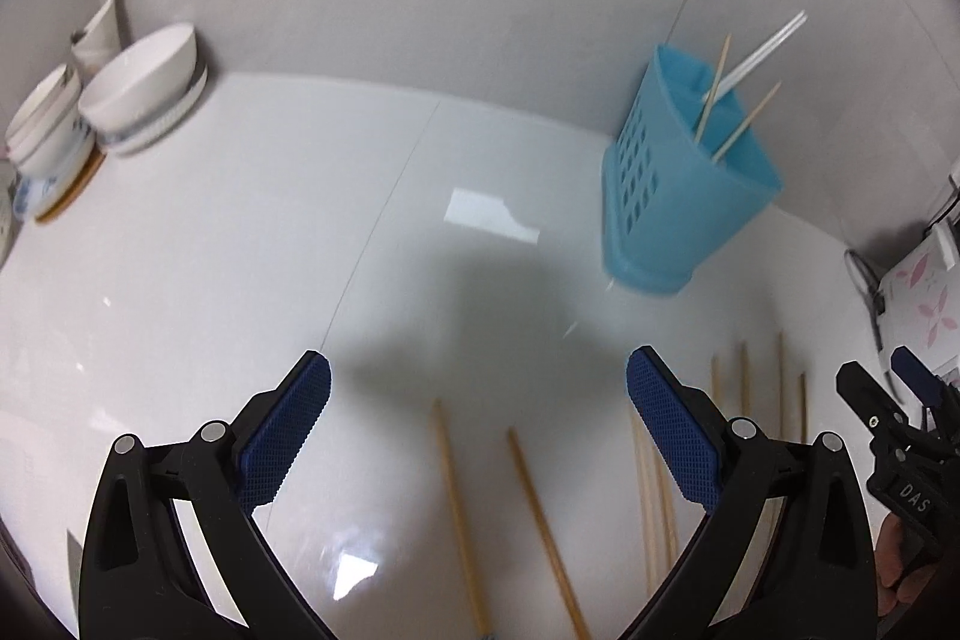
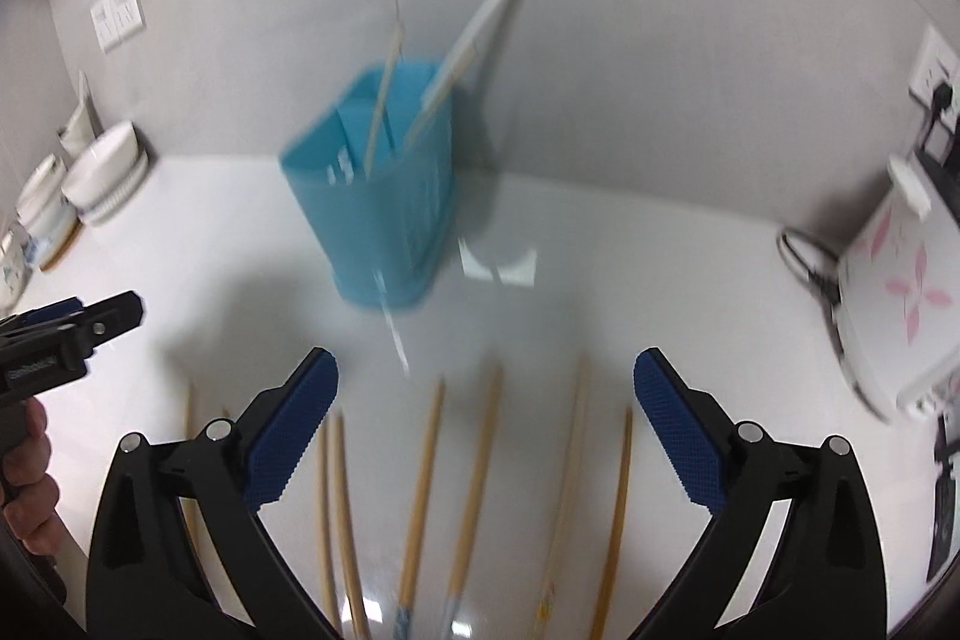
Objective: Organize utensils
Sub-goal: 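Move both open tools back to the remaining chopsticks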
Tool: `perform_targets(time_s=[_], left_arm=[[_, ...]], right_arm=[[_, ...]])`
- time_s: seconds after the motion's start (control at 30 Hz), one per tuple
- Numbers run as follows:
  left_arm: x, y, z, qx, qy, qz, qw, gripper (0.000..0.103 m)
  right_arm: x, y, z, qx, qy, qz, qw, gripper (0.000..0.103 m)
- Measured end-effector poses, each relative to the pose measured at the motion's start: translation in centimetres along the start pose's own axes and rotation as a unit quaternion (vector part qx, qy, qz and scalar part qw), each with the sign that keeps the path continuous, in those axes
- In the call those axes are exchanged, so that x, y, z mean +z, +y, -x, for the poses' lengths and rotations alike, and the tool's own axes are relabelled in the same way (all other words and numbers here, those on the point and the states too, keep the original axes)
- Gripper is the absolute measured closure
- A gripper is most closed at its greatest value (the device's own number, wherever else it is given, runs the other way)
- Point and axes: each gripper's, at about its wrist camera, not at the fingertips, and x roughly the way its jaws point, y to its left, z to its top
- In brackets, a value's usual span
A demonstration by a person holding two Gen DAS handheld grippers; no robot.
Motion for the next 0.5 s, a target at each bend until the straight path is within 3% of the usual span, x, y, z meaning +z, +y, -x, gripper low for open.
perform_targets(time_s=[0.3,0.5], left_arm=[[-5.8,1.2,-1.9,0.022,0.081,0.016,0.9964,0.006],[-8.1,1.1,-3.1,0.034,0.130,0.026,0.9906,0.006]], right_arm=[[-4.7,-0.3,-3.1,-0.015,0.129,-0.005,0.991,0.034],[-6.0,-0.4,-4.3,-0.011,0.185,-0.020,0.983,0.048]])
